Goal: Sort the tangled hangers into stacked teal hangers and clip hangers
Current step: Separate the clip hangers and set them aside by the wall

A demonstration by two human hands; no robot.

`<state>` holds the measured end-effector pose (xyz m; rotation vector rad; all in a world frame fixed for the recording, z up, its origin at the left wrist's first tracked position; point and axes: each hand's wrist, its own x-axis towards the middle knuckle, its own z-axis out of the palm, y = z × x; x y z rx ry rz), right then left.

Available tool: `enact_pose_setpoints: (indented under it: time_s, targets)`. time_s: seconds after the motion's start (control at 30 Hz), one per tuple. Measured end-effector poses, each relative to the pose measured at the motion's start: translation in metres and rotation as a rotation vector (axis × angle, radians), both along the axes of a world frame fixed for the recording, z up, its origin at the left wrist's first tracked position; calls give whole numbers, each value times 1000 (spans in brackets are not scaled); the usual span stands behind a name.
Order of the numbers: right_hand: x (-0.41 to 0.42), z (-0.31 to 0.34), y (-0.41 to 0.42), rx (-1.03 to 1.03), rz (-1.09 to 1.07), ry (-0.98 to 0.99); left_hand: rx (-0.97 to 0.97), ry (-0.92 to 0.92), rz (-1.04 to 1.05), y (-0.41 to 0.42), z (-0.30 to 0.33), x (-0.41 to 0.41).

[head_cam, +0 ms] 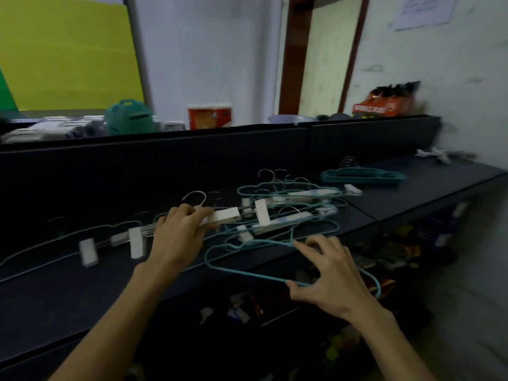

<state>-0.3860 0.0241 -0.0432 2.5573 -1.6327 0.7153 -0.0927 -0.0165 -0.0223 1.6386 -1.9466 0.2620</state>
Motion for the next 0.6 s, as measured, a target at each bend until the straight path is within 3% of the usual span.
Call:
enact_pose_setpoints:
  time_s: [0.6]
  targets:
    - [-233,-25,17,-69,-564,-59,-27,-24,-511,-120,3,-289]
